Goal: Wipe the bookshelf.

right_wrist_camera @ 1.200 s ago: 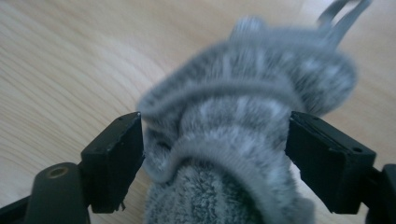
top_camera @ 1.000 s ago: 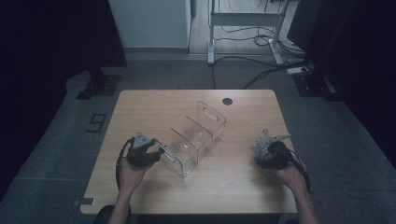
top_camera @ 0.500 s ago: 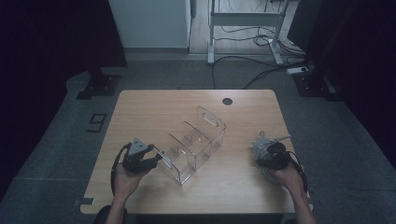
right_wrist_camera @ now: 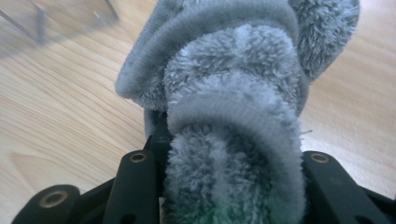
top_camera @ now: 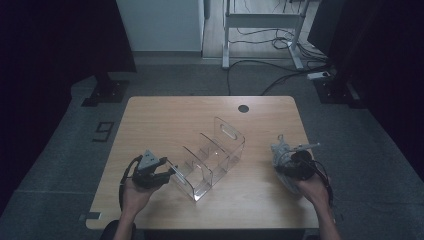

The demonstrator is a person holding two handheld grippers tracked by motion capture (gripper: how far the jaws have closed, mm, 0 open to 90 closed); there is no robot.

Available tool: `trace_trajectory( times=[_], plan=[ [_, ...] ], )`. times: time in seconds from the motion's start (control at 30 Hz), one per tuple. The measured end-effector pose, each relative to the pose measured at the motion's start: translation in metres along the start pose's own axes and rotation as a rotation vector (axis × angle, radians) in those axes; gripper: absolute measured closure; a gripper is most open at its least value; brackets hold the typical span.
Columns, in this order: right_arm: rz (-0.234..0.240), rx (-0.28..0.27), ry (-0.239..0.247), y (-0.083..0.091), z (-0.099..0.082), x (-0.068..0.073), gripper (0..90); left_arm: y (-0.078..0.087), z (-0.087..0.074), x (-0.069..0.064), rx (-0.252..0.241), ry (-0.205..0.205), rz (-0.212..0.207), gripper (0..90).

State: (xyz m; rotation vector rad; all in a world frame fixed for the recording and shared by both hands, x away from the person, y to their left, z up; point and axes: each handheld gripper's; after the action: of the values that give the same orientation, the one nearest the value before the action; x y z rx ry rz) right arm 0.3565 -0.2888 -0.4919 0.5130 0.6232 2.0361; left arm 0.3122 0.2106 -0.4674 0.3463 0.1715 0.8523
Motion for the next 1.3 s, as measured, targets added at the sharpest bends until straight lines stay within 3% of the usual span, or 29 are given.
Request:
trace_trajectory(
  times=[0.43,0.6,0.83,1.1,1.3],
  plan=[
    [0.094,-0.093,0.052,-0.004,0.030,0.033,55.6,-0.003,0.000,0.001,-0.006,-0.007,-0.039,45.7],
    [0.106,-0.099,0.058,-0.014,0.040,0.041,55.7,-0.004,-0.001,0.003,-0.014,-0.006,-0.040,45.6],
    [0.133,-0.086,0.116,-0.035,0.050,0.059,55.8,-0.004,-0.001,0.003,-0.019,-0.009,-0.038,45.8],
    [0.172,-0.091,0.177,-0.042,0.051,0.075,56.6,-0.005,-0.001,0.002,-0.016,-0.007,-0.043,45.9],
    [0.170,-0.085,0.213,-0.043,0.051,0.085,57.2,-0.005,-0.001,0.002,-0.019,-0.005,-0.041,45.9]
  ],
)
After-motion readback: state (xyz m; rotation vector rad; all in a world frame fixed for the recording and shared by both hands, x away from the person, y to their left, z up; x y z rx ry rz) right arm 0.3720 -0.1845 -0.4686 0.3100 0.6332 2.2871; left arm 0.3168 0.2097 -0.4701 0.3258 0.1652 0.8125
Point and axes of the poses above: each handheld gripper's, and its own axes: y roughly backward along the jaws, z roughly out of its top, x roughly to its left, and after that the axes turned 14 degrees about -x, right-handed
